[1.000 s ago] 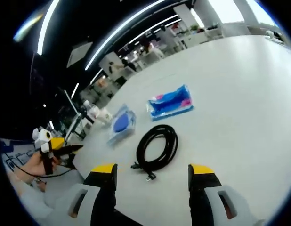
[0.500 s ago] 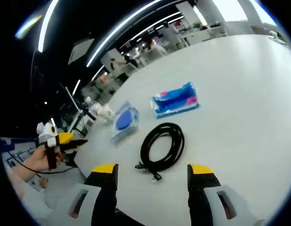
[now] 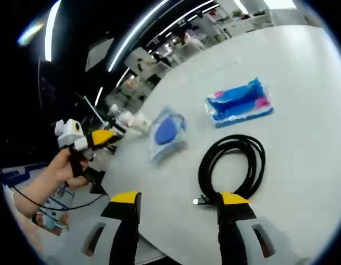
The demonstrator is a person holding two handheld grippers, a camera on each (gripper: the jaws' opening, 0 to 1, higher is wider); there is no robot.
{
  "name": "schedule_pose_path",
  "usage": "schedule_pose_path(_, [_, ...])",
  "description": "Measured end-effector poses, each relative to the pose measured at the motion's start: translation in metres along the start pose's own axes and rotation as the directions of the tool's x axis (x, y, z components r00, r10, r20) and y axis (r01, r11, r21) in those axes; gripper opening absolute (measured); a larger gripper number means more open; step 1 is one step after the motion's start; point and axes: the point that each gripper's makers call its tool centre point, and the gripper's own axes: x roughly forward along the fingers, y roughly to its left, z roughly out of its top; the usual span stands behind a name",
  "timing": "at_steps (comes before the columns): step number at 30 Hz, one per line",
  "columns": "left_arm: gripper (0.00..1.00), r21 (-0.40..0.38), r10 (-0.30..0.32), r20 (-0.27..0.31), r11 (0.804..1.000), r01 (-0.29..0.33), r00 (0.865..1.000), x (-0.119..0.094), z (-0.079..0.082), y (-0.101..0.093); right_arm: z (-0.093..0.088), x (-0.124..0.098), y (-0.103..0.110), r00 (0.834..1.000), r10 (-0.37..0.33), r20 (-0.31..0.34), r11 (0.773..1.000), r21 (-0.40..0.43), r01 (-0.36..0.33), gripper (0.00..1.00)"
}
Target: Arrange the tabletop items into an orderly group along one side of the table until the central work area is clear of visible clutter.
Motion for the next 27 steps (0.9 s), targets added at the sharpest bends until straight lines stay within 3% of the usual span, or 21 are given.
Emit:
schedule_pose_path(4, [0.57, 0.047, 0.007, -0.005, 0.999, -0.007, 1.000, 0.015, 0.013, 0.005, 0.007, 0.017, 0.013, 0.999, 0.032, -0.003, 0.999, 0.041, -0.032, 0.55])
schedule_pose_path(9, [0.56, 0.103, 0.069, -0.018, 0.992, -0.067, 0.997, 0.037, 0.031, 0.024, 0.009, 0.041, 0.024, 0.998, 0.052, -0.035, 0.997, 0.058, -0.050, 0.55])
schedule_pose_path(14, [0.56, 0.238, 0.123, -0.097, 0.967, -0.097, 0.988, 0.055, 0.036, 0.041, 0.011, 0.062, 0.034, 0.996, 0.065, -0.061, 0.996, 0.058, -0.061, 0.54])
schedule_pose_path(18, [0.55, 0.234, 0.124, -0.113, 0.968, -0.095, 0.986, 0.072, 0.040, 0.049, 0.011, 0.077, 0.039, 0.994, 0.075, -0.074, 0.994, 0.090, -0.068, 0.51])
schedule_pose_path(22, [0.55, 0.296, 0.156, -0.170, 0.950, -0.100, 0.973, 0.087, 0.037, 0.060, 0.009, 0.090, 0.041, 0.993, 0.077, -0.093, 0.992, 0.104, -0.067, 0.48])
schedule_pose_path(27, [0.55, 0.278, 0.202, -0.213, 0.951, -0.139, 0.956, 0.102, 0.037, 0.075, 0.008, 0.104, 0.037, 0.992, 0.070, -0.108, 0.989, 0.139, -0.055, 0.47])
